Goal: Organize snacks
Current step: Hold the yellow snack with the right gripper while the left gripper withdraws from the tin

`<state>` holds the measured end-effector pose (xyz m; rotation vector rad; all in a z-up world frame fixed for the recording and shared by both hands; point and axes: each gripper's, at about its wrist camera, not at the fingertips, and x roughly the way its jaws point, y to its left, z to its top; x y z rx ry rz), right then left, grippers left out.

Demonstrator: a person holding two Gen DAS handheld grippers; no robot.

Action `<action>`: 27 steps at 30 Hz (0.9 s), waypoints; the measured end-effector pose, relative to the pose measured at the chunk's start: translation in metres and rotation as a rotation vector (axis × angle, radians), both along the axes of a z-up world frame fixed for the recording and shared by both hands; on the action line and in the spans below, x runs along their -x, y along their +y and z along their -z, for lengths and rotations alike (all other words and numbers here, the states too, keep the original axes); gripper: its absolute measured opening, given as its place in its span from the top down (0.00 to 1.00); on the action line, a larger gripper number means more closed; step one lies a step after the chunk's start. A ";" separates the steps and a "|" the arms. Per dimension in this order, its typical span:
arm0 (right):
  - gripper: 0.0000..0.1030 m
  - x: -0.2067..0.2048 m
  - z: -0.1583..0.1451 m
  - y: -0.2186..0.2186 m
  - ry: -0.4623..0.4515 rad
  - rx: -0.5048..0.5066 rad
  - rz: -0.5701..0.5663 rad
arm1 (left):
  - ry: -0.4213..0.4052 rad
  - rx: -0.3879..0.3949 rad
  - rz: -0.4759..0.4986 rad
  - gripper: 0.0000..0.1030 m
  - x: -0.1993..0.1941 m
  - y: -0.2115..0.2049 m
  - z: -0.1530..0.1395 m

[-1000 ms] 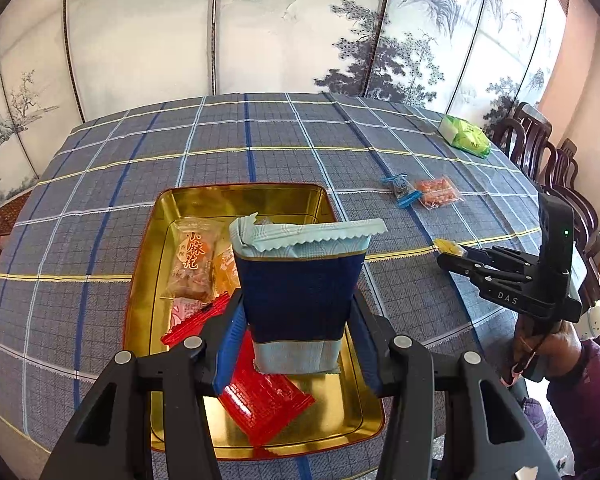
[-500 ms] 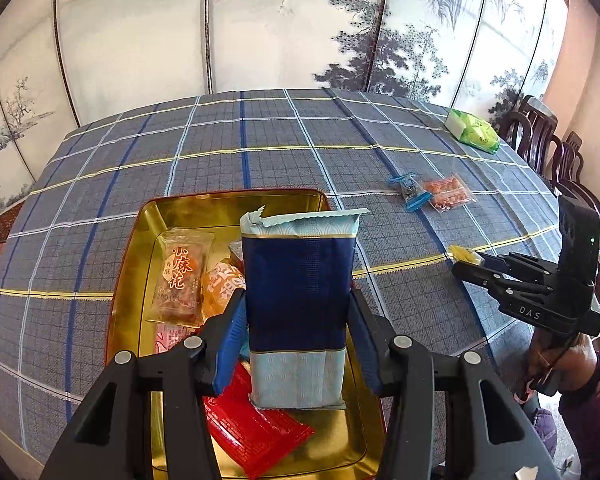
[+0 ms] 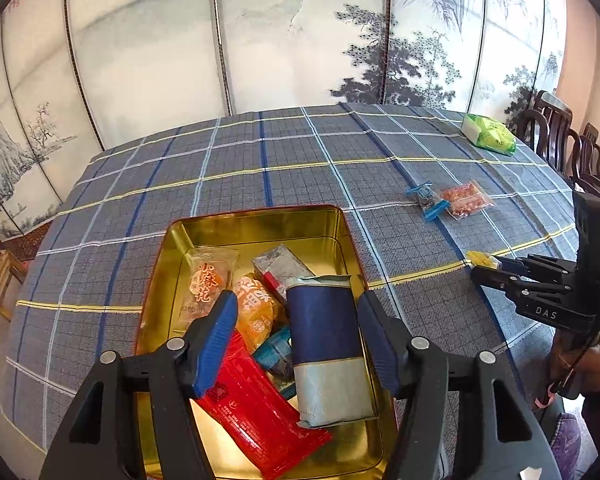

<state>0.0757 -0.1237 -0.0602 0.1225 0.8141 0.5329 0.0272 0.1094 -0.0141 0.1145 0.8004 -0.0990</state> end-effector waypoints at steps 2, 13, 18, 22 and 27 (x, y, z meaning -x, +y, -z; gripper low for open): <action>0.68 0.001 0.000 0.000 -0.003 -0.001 0.003 | -0.022 -0.016 -0.019 0.33 0.005 0.001 -0.003; 0.68 0.005 -0.003 0.000 -0.014 0.017 0.019 | -0.039 -0.045 -0.138 0.22 0.023 0.010 -0.005; 0.68 0.009 -0.004 0.008 -0.014 0.048 0.011 | -0.045 -0.067 -0.146 0.19 0.032 0.011 -0.003; 0.68 0.013 -0.009 0.011 -0.013 0.039 0.015 | -0.066 -0.086 -0.148 0.15 0.038 0.012 -0.005; 0.68 0.021 -0.027 0.017 -0.043 0.032 0.007 | -0.082 -0.077 -0.165 0.12 0.045 0.023 -0.007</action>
